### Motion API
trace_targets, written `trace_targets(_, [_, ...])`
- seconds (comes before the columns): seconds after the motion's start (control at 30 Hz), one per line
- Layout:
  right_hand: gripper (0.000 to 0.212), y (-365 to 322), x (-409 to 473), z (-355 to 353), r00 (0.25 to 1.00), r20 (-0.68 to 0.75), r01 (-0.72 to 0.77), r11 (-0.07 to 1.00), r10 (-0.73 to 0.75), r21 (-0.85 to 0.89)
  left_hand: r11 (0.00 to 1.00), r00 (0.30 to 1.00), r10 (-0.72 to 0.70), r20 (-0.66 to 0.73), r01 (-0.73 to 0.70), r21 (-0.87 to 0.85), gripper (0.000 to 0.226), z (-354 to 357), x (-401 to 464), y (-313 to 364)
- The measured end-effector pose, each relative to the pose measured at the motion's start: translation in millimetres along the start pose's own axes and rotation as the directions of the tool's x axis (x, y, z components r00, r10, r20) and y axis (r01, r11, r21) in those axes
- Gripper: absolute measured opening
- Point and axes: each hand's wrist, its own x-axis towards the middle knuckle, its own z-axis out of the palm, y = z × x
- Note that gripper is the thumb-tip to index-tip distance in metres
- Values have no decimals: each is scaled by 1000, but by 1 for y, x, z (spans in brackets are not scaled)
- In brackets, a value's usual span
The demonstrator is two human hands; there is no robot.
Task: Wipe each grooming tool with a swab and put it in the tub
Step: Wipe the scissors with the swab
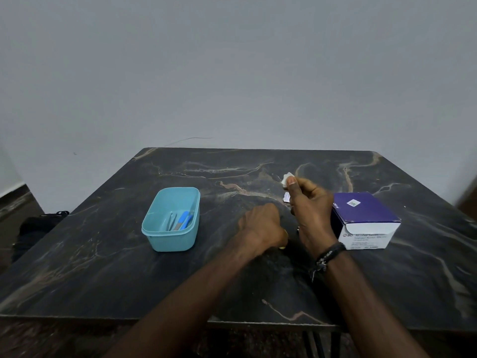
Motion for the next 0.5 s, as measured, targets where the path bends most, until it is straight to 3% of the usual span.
trace_targets(0.07, [19, -1, -1, 0, 1000, 3, 8, 1000, -8, -4, 983, 1000, -21, 6, 22, -183, 16, 2, 6, -9])
trace_targets(0.13, [19, -2, -1, 0, 1000, 8, 0, 1000, 0, 0, 902, 999, -25, -39, 5, -432, 14, 5, 13, -21])
trace_targets(0.2, [18, -2, -1, 1, 1000, 22, -17, 1000, 17, 6, 757, 988, -44, -150, -65, -650, 18, 6, 20, -32])
trace_targets(0.27, [18, -2, -2, 2, 998, 53, -35, 999, 35, -7, 550, 966, -128, -224, -119, -827, 27, 5, 26, -39])
trace_targets(0.37, [14, -5, -6, 2, 990, 128, -57, 996, 65, -63, 304, 945, -185, -268, -205, -930, 22, 3, 32, -44])
trace_targets(0.5, [10, -9, -13, 3, 972, 211, -77, 988, 104, -133, 192, 927, -215, -307, -268, -944, 18, 8, 37, -52])
